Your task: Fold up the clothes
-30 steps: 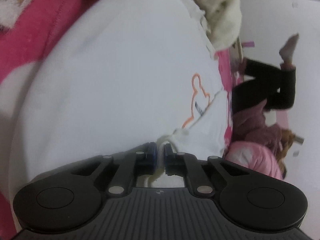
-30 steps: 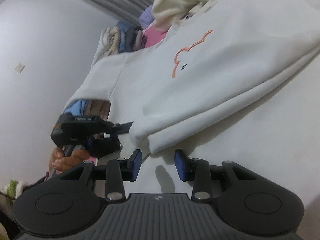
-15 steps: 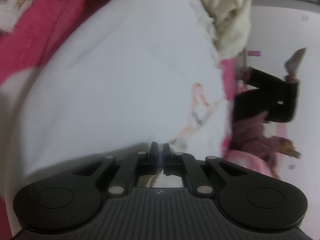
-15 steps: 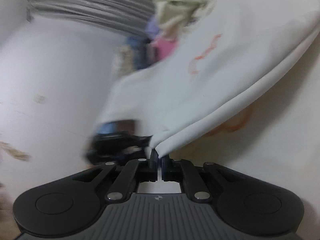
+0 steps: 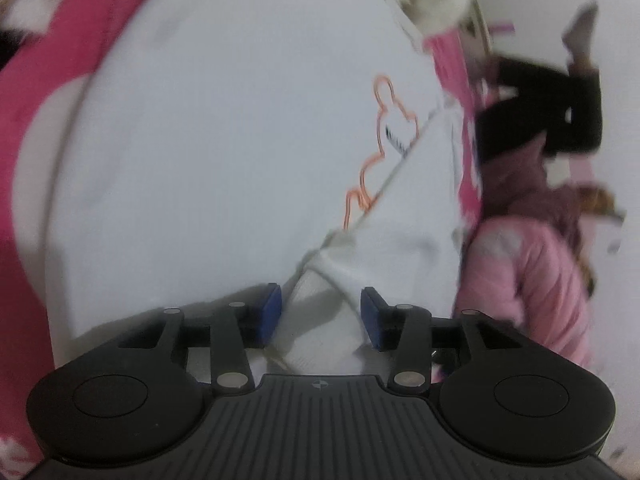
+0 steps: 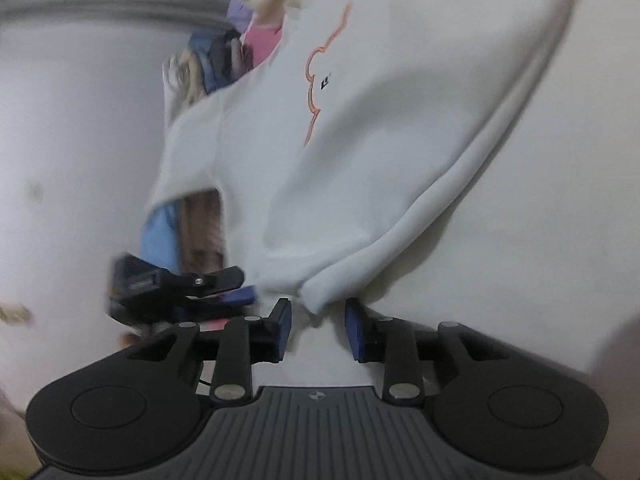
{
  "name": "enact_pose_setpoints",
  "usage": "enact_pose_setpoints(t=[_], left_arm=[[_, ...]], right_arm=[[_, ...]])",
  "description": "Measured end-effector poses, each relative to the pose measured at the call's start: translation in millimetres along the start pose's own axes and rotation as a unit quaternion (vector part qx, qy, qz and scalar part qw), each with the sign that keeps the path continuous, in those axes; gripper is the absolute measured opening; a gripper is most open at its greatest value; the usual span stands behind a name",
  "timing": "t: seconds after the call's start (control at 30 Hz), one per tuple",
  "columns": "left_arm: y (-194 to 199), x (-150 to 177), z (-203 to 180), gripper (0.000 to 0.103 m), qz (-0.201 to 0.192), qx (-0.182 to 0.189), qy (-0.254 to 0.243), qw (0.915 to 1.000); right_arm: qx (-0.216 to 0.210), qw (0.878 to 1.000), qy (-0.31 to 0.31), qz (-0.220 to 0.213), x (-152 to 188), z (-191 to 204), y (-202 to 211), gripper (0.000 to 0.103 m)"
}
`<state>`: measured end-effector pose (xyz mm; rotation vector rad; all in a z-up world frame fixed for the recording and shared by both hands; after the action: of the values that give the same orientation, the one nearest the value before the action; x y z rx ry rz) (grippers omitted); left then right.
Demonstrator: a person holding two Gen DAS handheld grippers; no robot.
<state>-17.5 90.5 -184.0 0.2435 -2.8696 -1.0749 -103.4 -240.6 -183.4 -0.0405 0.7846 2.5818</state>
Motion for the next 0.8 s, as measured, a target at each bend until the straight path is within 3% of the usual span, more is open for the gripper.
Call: enact_pose_setpoints(t=[0.13, 0.33, 0.43, 0.53, 0.57, 0.63, 0.7, 0.73, 0.8], left_arm=[[-9, 19, -9, 0.014, 0.033, -0.055, -0.065, 0.9958], [-7, 44, -9, 0.010, 0.092, -0.100, -0.093, 0.9863], [3, 45, -10, 0.010, 0.074, -0.086, -0.091, 0.9893], [12, 45, -14, 0.014, 0.054, -0.075, -0.098, 0.9909], [12, 48, -24, 0.015, 0.043, -0.082, -0.131, 0.9870], [12, 59, -48, 0.030, 0.018, -0.106, -0.231, 0.9670], [8, 73, -71, 0.034, -0.004, -0.131, -0.332, 0.9342], [0, 84, -81, 0.034, -0.008, -0.147, -0.387, 0.9101], [-17, 105, -98, 0.034, -0.013, -0.178, -0.488, 0.8542]], right_arm=[[0.035, 0.999, 0.031, -0.019, 2, 3, 20, 0.030], [0.069, 0.993, 0.036, -0.087, -6, -1, 61, 0.032], [0.055, 0.994, 0.023, -0.089, -9, -2, 63, 0.032], [0.074, 0.990, 0.093, -0.078, -2, 20, 50, 0.032], [0.077, 0.986, 0.126, -0.072, 3, 29, 47, 0.032], [0.093, 0.973, 0.204, -0.061, 13, 51, 34, 0.032], [0.112, 0.956, 0.267, -0.057, 22, 67, 25, 0.032], [0.121, 0.948, 0.289, -0.055, 25, 71, 22, 0.032], [0.130, 0.945, 0.295, -0.057, 23, 73, 20, 0.032]])
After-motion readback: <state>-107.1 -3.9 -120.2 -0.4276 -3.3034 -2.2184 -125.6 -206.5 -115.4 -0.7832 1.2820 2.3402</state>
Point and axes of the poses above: each gripper's, at about its wrist camera, not at the fingertips, and y roughly against the way its jaws point, z to its left, x to its underside, the point moved 3 cm from there along -y, roughly the way its jaws point, and after that the axes turned 1 degree about y, right-handed, at the moved point
